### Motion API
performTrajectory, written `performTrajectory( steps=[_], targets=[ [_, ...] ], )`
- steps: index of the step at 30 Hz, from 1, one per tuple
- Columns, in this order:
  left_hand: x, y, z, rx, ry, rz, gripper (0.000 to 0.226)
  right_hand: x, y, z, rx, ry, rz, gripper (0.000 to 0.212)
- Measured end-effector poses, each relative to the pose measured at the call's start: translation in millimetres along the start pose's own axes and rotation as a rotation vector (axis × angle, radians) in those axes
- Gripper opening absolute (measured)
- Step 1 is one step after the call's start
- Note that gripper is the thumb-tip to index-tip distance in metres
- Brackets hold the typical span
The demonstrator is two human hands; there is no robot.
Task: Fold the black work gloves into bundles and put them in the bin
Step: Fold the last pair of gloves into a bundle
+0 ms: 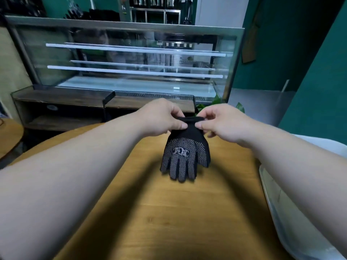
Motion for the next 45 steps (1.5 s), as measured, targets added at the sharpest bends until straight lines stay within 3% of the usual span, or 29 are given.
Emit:
performTrajectory(
  steps=[4,8,13,19,24,27,29,31,33,37,41,45],
  targets=[
    [0,3,6,0.126,-0.146,-0.078,0.011,6,3,8,-0.06,-0.162,0.083,0.008],
    [-33,27,-47,0.256,-0.111,-0.222,0.01,-20,-20,-37,-0.251,-0.057,0.122,0.008],
    [-95,61,-147,0.236,0.12,-0.339,0.012,-80,-77,-127,-0.377,0.194,0.181,0.007],
    [-149,60,-184,0.251,0.103,-0.387,0.018,-135,-88,-171,-0.314,0.182,0.281,0.009],
    [-162,51,-184,0.198,0.072,-0.381,0.027,-151,-86,-176,-0.257,0.166,0.331,0.027],
    [-150,59,-175,0.133,-0.06,-0.23,0.03,-143,-96,-157,-0.078,-0.027,0.182,0.02],
    [-139,67,-172,0.123,-0.11,-0.112,0.034,-133,-108,-144,-0.162,-0.175,-0.057,0.005],
    [-131,73,-177,0.112,-0.059,-0.045,0.037,-122,-119,-142,-0.325,-0.194,-0.292,0.017],
    [-125,75,-188,0.157,0.038,-0.036,0.042,-113,-120,-147,-0.35,-0.154,-0.391,0.027],
    [-124,77,-206,0.31,0.19,-0.012,0.056,-103,-113,-157,-0.322,-0.119,-0.386,0.023],
    [-125,81,-208,0.36,0.2,0.029,0.064,-102,-111,-153,-0.138,-0.224,-0.381,0.024],
    [-126,84,-211,0.418,0.199,0.041,0.063,-98,-111,-154,-0.137,-0.261,-0.361,0.027]
  ],
)
Point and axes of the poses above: each hand's wrist, its own x-axis towards the middle knuckle, its own z-axis out of the back of the hand, y = z × x, the point moved 6 cm from there along x, towards the middle knuckle, and after that the axes turned 11 degrees about y, right-handed, at the moved point
